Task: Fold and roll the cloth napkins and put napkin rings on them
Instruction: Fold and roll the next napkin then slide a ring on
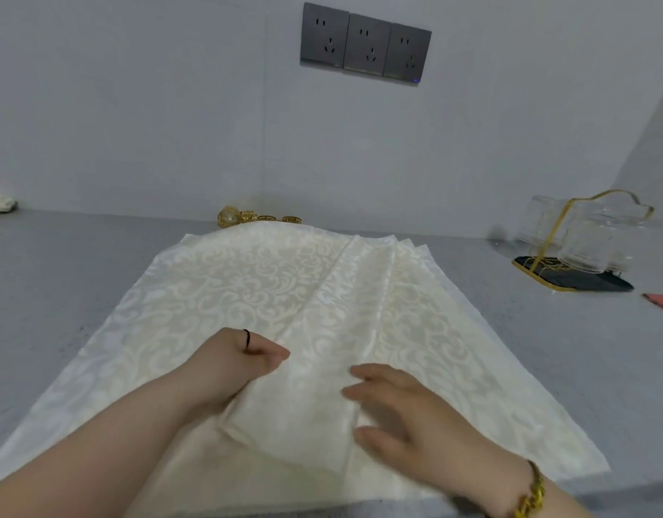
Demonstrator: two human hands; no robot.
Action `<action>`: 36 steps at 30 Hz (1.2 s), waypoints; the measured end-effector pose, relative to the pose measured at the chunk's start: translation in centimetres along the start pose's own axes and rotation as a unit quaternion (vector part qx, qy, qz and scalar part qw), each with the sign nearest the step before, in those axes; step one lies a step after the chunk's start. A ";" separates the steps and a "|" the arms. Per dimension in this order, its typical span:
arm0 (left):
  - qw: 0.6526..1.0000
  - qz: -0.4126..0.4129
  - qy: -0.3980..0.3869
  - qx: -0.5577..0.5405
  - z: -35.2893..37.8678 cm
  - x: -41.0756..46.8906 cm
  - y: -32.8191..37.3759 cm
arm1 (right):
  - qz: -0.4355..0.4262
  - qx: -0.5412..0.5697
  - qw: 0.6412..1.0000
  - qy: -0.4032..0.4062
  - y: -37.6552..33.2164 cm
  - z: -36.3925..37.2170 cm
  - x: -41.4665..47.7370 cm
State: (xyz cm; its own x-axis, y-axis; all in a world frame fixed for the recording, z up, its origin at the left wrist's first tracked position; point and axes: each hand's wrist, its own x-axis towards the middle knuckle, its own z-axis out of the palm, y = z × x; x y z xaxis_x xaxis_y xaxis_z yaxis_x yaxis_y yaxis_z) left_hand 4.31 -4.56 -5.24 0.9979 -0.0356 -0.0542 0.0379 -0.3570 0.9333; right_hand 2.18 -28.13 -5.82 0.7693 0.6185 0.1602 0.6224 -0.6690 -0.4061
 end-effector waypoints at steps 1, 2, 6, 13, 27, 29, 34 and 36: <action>1.000 0.000 0.005 -0.003 0.0 -0.7 -0.1 | -0.021 0.016 1.000 -0.010 -0.7 0.5 -0.7; 1.000 -0.005 0.013 -0.010 -0.1 -1.2 -0.2 | -0.048 0.007 0.999 -0.005 -0.9 1.2 -1.3; 0.999 -0.029 0.001 -0.021 -0.9 -3.1 -0.5 | -0.111 -0.100 0.983 0.103 -1.3 3.4 -2.6; 0.994 0.074 -0.045 0.073 -1.2 -6.1 -1.6 | -0.104 -0.028 0.985 0.133 -1.5 4.5 -3.5; 0.876 0.376 0.031 0.301 -0.8 -6.0 -4.7 | -0.045 0.074 0.977 0.196 -2.1 5.2 -3.9; 0.903 0.330 0.031 0.275 -0.5 -6.2 -4.4 | -0.003 0.136 0.971 0.195 -2.2 5.1 -3.9; 0.974 0.129 0.039 0.183 -0.2 -5.8 -3.1 | 0.103 0.119 0.954 0.254 -2.5 5.0 -3.4; 0.979 0.091 0.049 0.178 0.3 -5.5 -2.9 | 0.126 0.116 0.952 0.254 -2.7 4.9 -3.3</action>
State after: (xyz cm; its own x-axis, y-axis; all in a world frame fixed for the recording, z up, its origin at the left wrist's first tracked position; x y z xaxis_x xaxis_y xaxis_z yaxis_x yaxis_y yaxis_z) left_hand -1.35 -3.63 -7.73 0.9872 -0.0466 0.1523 -0.1453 -0.6562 0.7404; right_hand -2.76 -26.36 -9.67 0.8973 0.1321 0.4212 0.4052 -0.6250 -0.6673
